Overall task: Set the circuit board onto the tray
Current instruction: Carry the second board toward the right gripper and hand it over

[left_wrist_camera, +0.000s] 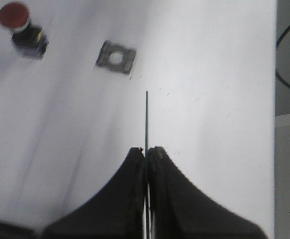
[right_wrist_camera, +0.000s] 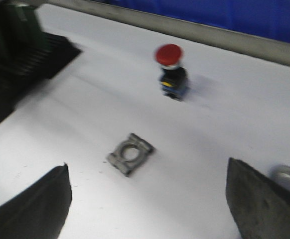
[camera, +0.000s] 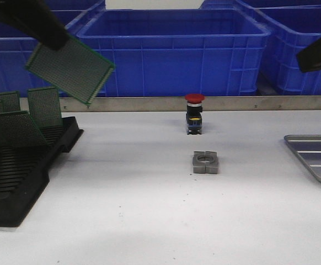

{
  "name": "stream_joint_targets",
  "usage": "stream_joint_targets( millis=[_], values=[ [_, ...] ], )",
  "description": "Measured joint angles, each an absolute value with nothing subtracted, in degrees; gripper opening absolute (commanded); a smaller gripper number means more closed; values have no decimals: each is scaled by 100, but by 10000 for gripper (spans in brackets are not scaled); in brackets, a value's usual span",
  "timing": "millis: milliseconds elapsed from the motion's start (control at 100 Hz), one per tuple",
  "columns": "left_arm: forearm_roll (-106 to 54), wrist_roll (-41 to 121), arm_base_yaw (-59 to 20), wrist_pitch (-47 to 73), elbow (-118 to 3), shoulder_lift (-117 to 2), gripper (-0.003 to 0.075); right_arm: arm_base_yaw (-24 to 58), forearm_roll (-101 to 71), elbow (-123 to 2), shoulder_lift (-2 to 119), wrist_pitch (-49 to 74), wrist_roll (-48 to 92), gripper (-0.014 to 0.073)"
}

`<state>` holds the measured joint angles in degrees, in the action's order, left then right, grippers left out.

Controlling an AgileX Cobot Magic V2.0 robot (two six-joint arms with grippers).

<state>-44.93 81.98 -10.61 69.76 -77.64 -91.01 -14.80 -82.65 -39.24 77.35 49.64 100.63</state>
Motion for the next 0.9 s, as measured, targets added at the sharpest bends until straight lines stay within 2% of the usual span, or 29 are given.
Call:
stream_joint_targets(
  millis=[130,310,500,570,660,860,900],
  values=[
    [-4649,8250,-1730,6818,-7764,-9101,-17,-1029,-8224,-3924,7710,5614,10475,644],
    [-4704,8282,-2608,6406,-7764,-9113,-17,-120,-8210,-3924,7710,5654,10585,644],
    [-4756,8282,-3062,6086,-7764,-9113,-17,649,-8201,-3924,7710,5344,10770,643],
    [-4823,8282,-3117,6059,-7764,-9113,-17,862,-8201,-3924,7710,5226,10784,612],
    [-4956,8282,-3131,6044,-7764,-9113,-17,1040,-8201,-3924,7710,5063,10794,463],
    [-5110,8282,-3131,6021,-7764,-9113,-16,1101,-8220,-3924,7710,4964,10812,-57],
    [-5110,8282,-3131,6005,-7764,-9113,-11,1101,-8220,-3924,7710,4949,10812,-64]
  ],
)
